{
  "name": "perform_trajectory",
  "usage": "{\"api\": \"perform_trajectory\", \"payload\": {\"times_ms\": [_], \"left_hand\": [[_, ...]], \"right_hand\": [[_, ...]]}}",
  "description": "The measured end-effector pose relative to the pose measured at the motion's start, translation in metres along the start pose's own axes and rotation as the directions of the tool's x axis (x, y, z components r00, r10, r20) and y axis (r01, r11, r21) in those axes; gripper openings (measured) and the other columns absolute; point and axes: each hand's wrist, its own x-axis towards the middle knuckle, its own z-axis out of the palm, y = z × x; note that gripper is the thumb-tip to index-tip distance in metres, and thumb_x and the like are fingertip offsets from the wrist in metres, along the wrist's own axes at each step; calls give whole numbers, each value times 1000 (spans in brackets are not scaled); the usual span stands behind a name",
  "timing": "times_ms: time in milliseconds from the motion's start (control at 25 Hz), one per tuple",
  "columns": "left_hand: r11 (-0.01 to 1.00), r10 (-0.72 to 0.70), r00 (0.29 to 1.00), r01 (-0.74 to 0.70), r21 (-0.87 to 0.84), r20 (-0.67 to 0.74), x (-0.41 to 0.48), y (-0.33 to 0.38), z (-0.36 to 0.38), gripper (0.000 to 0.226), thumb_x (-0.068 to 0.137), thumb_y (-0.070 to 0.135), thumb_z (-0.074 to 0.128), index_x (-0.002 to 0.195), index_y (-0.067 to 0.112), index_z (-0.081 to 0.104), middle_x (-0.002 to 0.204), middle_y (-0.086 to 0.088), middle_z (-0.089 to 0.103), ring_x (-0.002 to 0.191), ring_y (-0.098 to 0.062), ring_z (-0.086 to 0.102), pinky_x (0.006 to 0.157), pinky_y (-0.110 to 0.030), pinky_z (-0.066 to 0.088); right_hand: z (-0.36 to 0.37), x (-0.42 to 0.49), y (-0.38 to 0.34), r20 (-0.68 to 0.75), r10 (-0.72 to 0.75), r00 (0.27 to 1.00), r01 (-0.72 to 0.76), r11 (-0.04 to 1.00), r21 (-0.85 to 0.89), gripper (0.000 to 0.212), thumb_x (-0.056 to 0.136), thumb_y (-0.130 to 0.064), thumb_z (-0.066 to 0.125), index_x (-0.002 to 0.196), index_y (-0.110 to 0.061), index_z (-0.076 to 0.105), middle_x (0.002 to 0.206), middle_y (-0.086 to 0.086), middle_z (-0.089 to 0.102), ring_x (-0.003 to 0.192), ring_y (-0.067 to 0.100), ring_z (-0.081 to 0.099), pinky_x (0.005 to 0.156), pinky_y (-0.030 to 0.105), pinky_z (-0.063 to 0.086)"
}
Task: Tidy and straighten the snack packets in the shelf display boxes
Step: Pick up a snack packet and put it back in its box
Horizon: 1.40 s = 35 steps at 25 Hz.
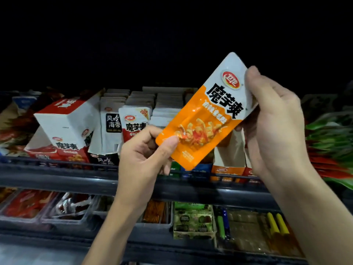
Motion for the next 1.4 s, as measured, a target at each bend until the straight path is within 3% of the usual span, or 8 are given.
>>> {"api": "perform_trajectory", "payload": {"times_ms": [120,200,400,640,800,960,1120,1400], "left_hand": [[998,-46,996,48,-29,83,-1,-5,15,10,86,26,65,76,26,66,61,4,59,44,-13,49,43,-24,40],[997,-61,993,65,-43,99,-2,-5,25,9,85,26,66,77,24,66,61,3,60,44,-12,49,43,-23,40],[993,-118,988,118,0,98,-4,-6,43,19,84,22,75,70,19,62,61,6,62,51,-4,55,44,-18,43],[990,-130,990,126,67,56,-5,-9,53,27,84,28,67,66,10,57,57,3,60,47,-5,50,39,-17,39],[977,-165,986,165,133,-7,-5,-5,62,31,83,26,66,58,14,53,48,11,56,42,1,49,45,-8,36],[962,-193,980,197,187,-41,-5,-10,63,35,80,40,65,56,20,51,50,8,56,46,-2,46,48,-13,37],[958,-172,984,180,224,-53,-5,-11,66,31,80,38,65,61,15,56,54,10,59,49,0,49,49,-12,39],[909,-145,988,157,385,-59,-6,-19,70,23,84,43,65,83,20,60,70,4,63,60,-16,56,58,-41,51]], "right_hand": [[-14,4,-1,-51,91,995,-93,995,-45,26,103,-25,50,86,-8,59,68,-4,67,56,7,58,51,22,37],[-22,5,-2,-59,90,994,-93,994,-49,29,104,-21,48,81,-5,55,59,-7,63,46,0,52,44,12,35],[-34,5,-3,26,113,993,-109,986,-130,26,101,-20,52,85,-1,57,66,1,63,42,-1,54,41,8,35],[-48,8,-1,68,124,990,-97,948,-304,10,93,-21,66,98,-12,66,85,4,72,61,11,56,41,17,33],[-47,7,1,53,76,996,-54,937,-346,16,91,-20,68,102,-8,64,92,8,74,66,7,65,44,16,39],[-45,7,-1,31,32,999,-19,936,-352,19,91,-17,68,104,-3,63,90,5,73,61,-2,63,45,13,41],[-45,8,3,52,37,998,-17,944,-331,32,84,-12,74,113,-6,61,98,0,72,83,5,71,58,11,48],[-56,17,7,-38,-99,994,84,953,-292,33,86,-8,73,116,-2,60,108,4,71,97,10,70,76,22,56]]}}
